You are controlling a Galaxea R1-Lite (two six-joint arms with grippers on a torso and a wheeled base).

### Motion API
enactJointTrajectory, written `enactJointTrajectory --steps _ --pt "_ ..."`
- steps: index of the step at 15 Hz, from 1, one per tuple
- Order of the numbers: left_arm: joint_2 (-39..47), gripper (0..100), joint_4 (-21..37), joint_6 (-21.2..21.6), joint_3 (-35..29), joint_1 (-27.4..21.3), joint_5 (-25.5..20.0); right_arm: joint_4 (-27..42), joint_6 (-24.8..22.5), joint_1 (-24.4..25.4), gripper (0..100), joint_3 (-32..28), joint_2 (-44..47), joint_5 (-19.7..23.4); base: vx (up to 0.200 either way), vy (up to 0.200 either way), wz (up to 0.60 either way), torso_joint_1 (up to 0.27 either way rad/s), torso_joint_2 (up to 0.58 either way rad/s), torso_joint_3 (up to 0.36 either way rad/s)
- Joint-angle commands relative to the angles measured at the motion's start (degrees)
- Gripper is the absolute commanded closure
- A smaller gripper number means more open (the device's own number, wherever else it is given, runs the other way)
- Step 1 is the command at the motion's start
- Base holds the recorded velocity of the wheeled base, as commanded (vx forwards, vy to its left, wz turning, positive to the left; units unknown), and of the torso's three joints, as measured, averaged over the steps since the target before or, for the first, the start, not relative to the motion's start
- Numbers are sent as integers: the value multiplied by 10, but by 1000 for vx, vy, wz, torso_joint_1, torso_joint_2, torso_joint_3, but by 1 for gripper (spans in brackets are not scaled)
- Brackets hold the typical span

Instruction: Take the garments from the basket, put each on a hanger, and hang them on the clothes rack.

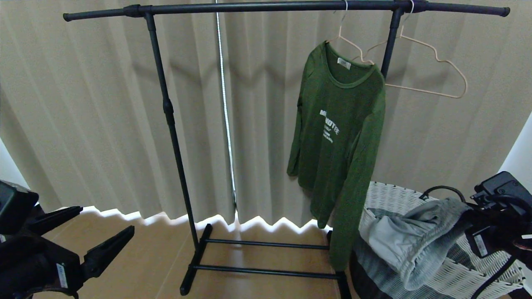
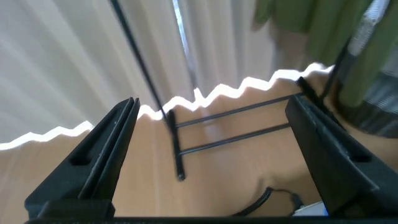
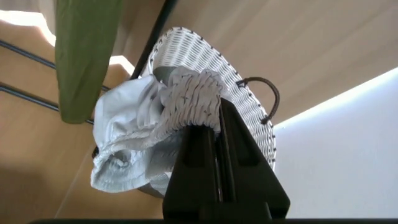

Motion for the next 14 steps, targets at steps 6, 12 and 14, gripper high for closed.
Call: enactJointTrajectory --steps 6,12,14 --pt "-13 0 0 25 21 8 -2 16 2 55 100 -31 26 2 0 0 0 0 0 0" --pt "39 0 2 75 -13 -30 -26 18 53 141 100 -95 63 3 0 0 0 0 0 0" --pt "95 0 2 39 -75 -86 -30 18 78 160 100 -127 56 3 0 0 0 0 0 0"
